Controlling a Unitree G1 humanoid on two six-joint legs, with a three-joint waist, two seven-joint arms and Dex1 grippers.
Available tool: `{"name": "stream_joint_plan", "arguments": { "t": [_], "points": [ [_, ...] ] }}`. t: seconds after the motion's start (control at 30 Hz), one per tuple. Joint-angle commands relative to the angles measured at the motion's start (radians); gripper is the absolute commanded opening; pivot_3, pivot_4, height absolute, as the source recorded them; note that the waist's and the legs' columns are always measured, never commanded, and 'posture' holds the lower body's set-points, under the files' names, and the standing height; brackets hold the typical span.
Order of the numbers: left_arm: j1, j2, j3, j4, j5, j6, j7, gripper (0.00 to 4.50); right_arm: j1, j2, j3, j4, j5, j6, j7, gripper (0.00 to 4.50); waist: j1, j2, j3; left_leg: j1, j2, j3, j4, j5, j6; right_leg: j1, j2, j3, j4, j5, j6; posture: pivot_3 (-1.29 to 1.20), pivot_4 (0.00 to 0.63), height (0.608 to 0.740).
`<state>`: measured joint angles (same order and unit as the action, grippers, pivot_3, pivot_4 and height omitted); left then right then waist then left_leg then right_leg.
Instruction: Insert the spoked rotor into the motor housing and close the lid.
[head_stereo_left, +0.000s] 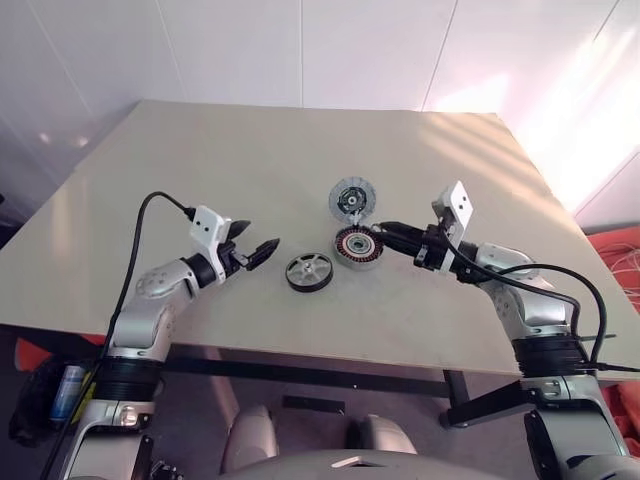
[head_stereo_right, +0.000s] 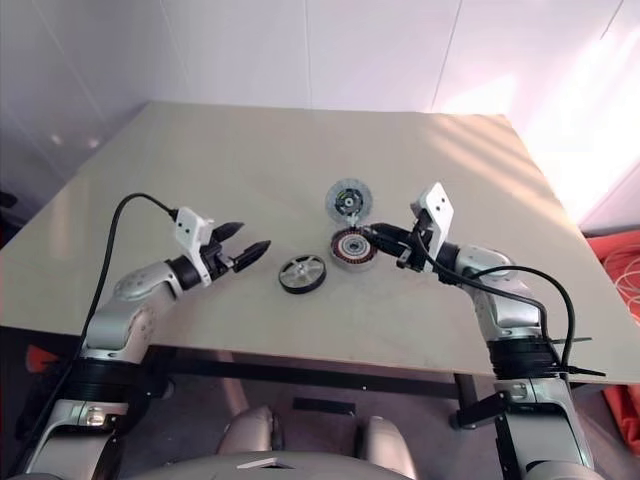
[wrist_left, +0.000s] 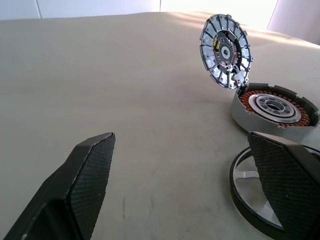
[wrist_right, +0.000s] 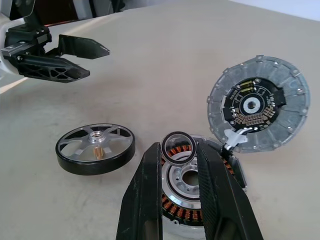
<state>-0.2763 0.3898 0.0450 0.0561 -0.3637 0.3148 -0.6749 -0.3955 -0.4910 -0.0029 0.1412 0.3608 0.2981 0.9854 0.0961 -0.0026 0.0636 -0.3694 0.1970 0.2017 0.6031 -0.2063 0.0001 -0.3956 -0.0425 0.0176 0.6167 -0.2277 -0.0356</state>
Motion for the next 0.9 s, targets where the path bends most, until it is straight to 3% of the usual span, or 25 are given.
{"name": "stream_joint_plan", "arguments": {
  "t": [0.03, 0.37, 0.9],
  "points": [
    [-0.026, 0.005, 0.022, 0.036, 0.009, -0.060, -0.016, 4.50, -0.079, 0.022, 0.040, 0.057, -0.052, -0.053, -0.010, 0.66, -0.005, 0.000, 0.000, 0.000, 0.000, 0.000, 0.000, 0.000, 0.000, 0.000, 0.000, 0.000, 0.000, 0.000, 0.000, 0.00, 0.000, 0.740],
    [-0.019, 0.009, 0.031, 0.083, 0.018, -0.118, -0.033, 4.50, -0.198, 0.070, 0.108, 0.337, -0.200, -0.186, -0.047, 0.66, 0.000, 0.000, 0.000, -0.002, -0.001, 0.000, 0.000, 0.002, -0.004, -0.002, -0.001, -0.001, 0.002, 0.000, 0.000, 0.00, 0.000, 0.740],
    [-0.019, 0.014, 0.038, 0.072, 0.016, -0.109, -0.028, 4.50, -0.182, 0.067, 0.110, 0.365, -0.229, -0.221, -0.026, 0.66, -0.001, 0.000, 0.000, -0.002, 0.000, 0.000, 0.000, 0.002, -0.004, -0.003, -0.001, -0.001, 0.002, 0.000, 0.000, 0.00, 0.000, 0.740]
  ]
}}
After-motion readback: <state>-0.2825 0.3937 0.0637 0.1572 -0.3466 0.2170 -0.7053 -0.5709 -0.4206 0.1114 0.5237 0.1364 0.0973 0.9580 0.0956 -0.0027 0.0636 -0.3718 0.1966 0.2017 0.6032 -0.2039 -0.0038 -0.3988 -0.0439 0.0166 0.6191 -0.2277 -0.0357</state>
